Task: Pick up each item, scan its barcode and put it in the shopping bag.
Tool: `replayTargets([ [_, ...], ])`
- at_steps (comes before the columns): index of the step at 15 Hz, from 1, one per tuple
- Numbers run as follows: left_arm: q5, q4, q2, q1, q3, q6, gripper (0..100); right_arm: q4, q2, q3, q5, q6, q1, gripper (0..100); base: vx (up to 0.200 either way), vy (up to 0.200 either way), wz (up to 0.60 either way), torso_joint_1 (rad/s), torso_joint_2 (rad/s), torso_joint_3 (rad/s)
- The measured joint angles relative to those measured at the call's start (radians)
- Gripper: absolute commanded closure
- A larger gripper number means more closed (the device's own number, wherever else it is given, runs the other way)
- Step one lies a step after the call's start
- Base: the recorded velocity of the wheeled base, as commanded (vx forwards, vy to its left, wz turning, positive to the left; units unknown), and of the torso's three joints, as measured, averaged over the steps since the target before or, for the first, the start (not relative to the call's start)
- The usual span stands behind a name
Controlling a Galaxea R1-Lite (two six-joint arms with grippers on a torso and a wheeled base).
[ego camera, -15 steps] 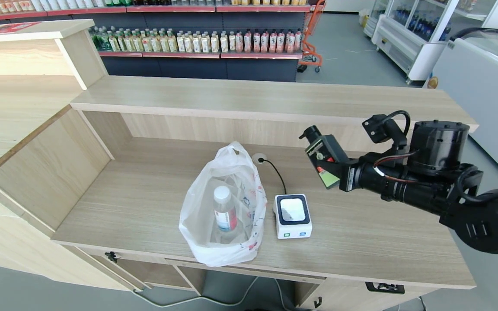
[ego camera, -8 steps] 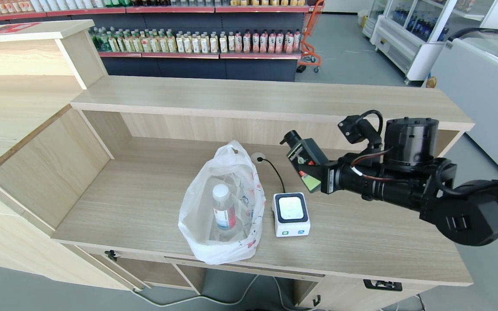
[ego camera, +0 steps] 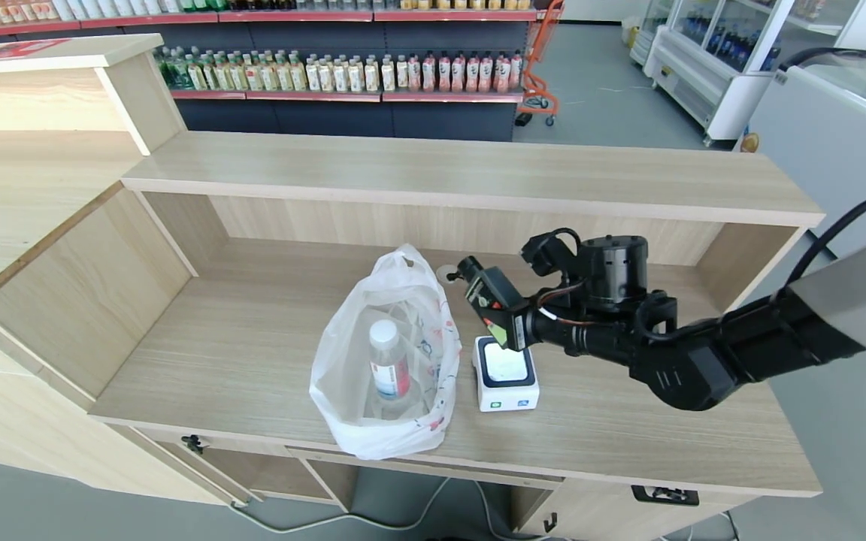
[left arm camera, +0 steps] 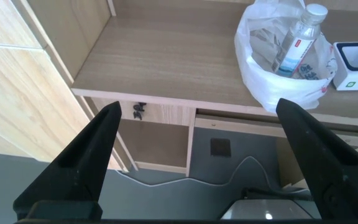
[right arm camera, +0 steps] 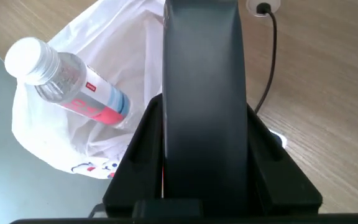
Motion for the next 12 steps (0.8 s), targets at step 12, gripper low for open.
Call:
replayTargets([
  [12,0.000,0.000,0.000,0.000,0.000,0.000,0,0.003,0.330,-0.346,-0.001,-0.002,0.093,100,0.000,0.000,0.00,0.000,0.00,0.000],
])
